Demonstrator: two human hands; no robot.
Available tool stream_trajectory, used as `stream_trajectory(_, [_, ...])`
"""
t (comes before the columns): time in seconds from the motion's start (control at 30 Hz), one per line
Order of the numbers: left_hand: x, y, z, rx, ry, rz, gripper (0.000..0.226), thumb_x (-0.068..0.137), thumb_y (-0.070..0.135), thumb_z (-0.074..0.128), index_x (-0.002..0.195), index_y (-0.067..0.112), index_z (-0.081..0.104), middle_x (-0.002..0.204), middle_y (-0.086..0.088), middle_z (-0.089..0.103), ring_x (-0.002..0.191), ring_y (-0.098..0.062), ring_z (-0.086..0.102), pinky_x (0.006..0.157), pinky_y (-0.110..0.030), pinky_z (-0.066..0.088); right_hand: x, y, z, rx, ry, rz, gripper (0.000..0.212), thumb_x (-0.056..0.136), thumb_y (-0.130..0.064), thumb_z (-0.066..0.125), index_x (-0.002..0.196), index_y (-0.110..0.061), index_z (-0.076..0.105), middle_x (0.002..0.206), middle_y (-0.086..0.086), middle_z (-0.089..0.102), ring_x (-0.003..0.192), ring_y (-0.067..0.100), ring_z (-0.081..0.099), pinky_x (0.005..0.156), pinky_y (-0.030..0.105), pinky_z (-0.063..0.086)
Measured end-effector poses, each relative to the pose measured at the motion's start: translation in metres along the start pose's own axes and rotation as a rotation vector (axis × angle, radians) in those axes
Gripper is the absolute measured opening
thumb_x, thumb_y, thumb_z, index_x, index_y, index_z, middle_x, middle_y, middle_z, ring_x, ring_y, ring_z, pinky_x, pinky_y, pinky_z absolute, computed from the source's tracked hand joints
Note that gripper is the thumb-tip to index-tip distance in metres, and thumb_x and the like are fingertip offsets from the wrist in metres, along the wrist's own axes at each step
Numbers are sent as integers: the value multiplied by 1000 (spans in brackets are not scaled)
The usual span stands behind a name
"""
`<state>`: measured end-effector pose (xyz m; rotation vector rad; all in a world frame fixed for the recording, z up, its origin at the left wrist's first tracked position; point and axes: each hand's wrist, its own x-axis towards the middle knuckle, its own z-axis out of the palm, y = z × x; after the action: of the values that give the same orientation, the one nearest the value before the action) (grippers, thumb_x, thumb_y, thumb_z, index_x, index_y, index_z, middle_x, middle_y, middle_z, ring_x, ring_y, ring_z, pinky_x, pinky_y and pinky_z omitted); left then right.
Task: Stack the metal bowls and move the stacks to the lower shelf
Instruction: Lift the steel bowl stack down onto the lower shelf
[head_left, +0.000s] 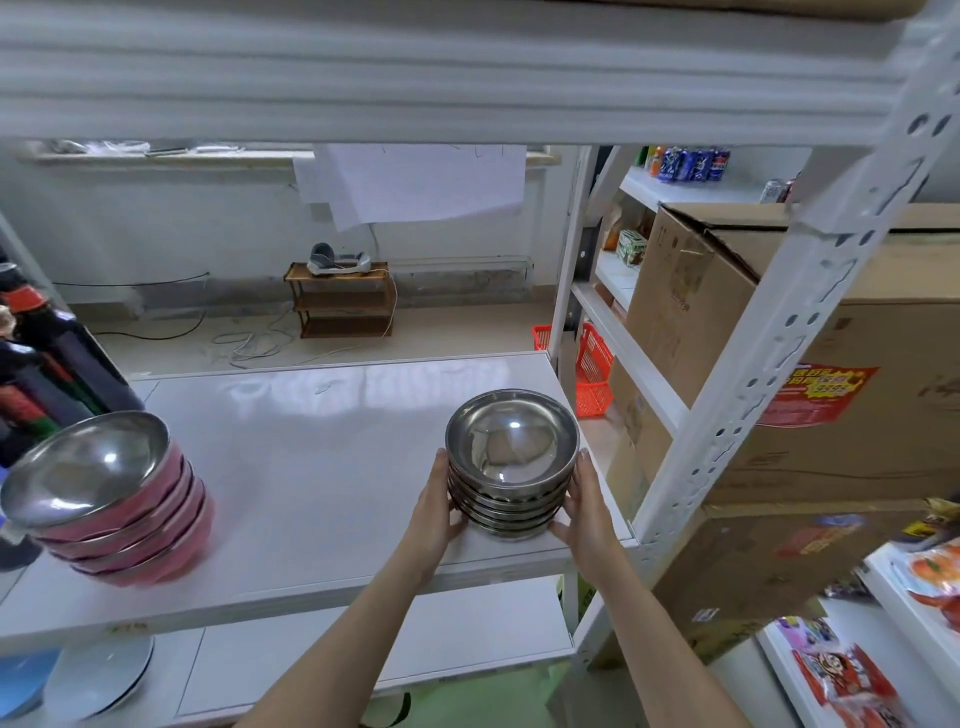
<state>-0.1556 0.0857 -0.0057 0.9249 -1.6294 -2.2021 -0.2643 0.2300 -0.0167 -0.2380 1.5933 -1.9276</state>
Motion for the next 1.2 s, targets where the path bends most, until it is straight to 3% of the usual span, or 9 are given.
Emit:
stream_trajectory(0.07, [-3, 2, -1, 16, -9, 0, 36, 92, 65, 28, 99, 50, 60, 102, 26, 66, 111, -4, 57, 86, -30, 48, -2, -1, -1, -10, -28, -5, 67, 62, -84, 51, 123, -56, 49, 143, -15, 45, 133, 11, 41, 94, 41, 46])
stream_trajectory(0.23, [-9, 5, -4, 32, -28, 0, 32, 91, 66, 29, 97, 54, 58, 107, 20, 62, 112, -9, 57, 96, -35, 47, -7, -6, 0, -44, -64, -13, 61, 59, -84, 55, 114, -58, 52, 137, -17, 49, 131, 12, 41, 99, 44, 44])
stream_trajectory(0.37, [-14, 5, -4, 43, -36, 0, 29, 92, 65, 29, 93, 59, 57, 108, 21, 61, 112, -9, 56, 96, -35, 47, -7, -5, -1, -31, -62, 9, 74, 60, -81, 57, 126, -49, 51, 142, -13, 48, 134, 13, 42, 106, 49, 41])
stream_trajectory(0.57, [-20, 7, -6, 55, -33, -4, 29, 91, 67, 29, 95, 58, 57, 109, 20, 59, 113, -10, 56, 92, -33, 49, -10, -7, 2, -20, -60, 21, 82, 49, -88, 63, 122, -52, 54, 140, -13, 52, 131, 13, 45, 97, 44, 46])
stream_trajectory(0.7, [-26, 13, -8, 58, -23, -16, 31, 90, 68, 29, 101, 52, 54, 110, 20, 58, 112, -8, 55, 89, -32, 48, -15, -10, 5, -26, -73, 35, 97, 49, -88, 63, 135, -46, 47, 146, -9, 46, 137, 18, 40, 107, 55, 39])
stream_trajectory(0.87, [-41, 27, -13, 54, -14, -15, 31, 91, 66, 30, 102, 50, 54, 108, 19, 58, 106, -4, 55, 79, -25, 50, -27, -22, 19, -13, -88, 16, 70, 46, -88, 64, 110, -61, 57, 139, -16, 50, 132, 13, 44, 100, 46, 44])
stream_trajectory(0.97, [-51, 37, -18, 62, -10, 13, 34, 91, 66, 29, 105, 49, 55, 110, 17, 59, 107, -4, 56, 77, -23, 49, -36, -29, 27, -19, -91, -4, 72, 48, -88, 63, 112, -57, 54, 138, -13, 49, 131, 13, 43, 97, 43, 43])
stream_trajectory(1.1, [-71, 47, -26, 58, 13, 42, 39, 91, 66, 29, 109, 45, 56, 115, 13, 59, 111, -7, 56, 74, -22, 49, -57, -37, 43, -7, -76, -20, 56, 60, -81, 56, 110, -57, 53, 137, -11, 49, 128, 13, 43, 92, 40, 43])
stream_trajectory(1.2, [-92, 45, -36, 55, 30, 56, 50, 88, 71, 29, 120, 42, 55, 120, 12, 60, 117, -12, 54, 80, -26, 50, -80, -35, 54, -21, -66, -25, 59, 57, -84, 56, 109, -57, 56, 129, -19, 54, 122, 8, 47, 89, 39, 45])
